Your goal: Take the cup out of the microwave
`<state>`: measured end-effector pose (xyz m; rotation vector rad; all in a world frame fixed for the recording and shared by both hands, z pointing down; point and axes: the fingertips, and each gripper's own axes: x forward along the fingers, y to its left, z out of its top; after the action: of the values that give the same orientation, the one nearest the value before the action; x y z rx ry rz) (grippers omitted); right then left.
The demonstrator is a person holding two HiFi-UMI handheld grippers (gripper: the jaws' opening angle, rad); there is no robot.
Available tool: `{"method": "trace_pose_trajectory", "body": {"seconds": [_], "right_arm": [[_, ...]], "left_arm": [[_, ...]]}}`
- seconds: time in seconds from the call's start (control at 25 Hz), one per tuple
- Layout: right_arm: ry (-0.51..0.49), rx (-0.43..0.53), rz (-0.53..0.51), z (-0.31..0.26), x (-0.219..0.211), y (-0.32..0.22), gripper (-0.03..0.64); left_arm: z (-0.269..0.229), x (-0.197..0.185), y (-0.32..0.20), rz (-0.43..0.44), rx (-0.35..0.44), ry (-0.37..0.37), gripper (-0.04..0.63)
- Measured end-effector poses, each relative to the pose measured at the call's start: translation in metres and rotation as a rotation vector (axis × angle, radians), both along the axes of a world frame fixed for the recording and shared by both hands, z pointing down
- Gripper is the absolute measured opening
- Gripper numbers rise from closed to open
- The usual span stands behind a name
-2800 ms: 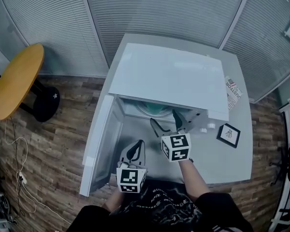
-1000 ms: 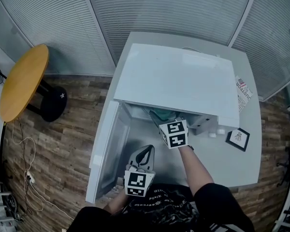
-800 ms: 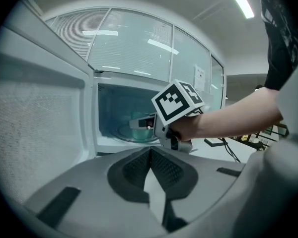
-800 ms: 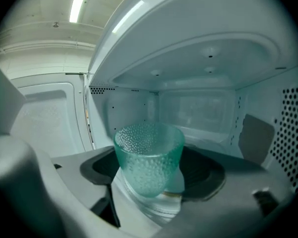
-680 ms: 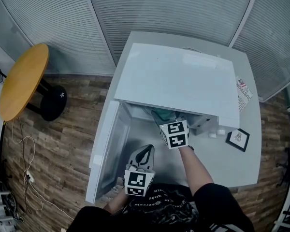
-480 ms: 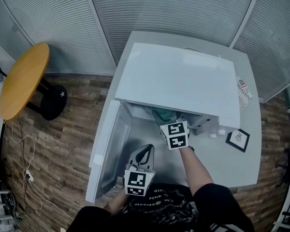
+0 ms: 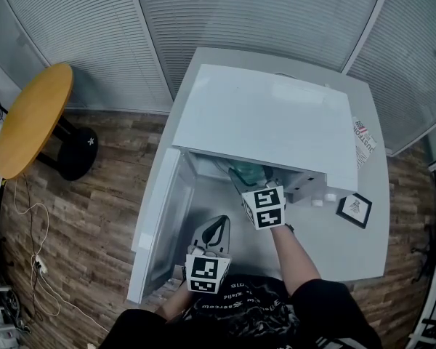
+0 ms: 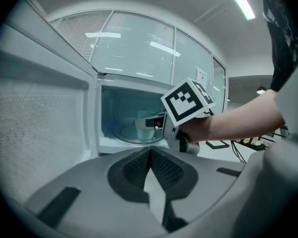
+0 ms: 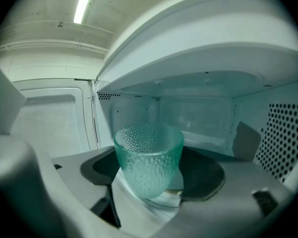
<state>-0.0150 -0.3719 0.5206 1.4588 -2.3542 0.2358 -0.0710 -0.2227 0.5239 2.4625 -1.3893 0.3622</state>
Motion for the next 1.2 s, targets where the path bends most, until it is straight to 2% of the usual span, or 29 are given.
{"method": "trace_pose_trajectory", "body": {"seconds": [1.2], "right_arm": [[0.032,0.015,0.021,-0.010,0.025,0.071,0.374]], "left_arm": [[-0.005,-0.003,0.006,-0.036,0.034,0.015,0.006]]}}
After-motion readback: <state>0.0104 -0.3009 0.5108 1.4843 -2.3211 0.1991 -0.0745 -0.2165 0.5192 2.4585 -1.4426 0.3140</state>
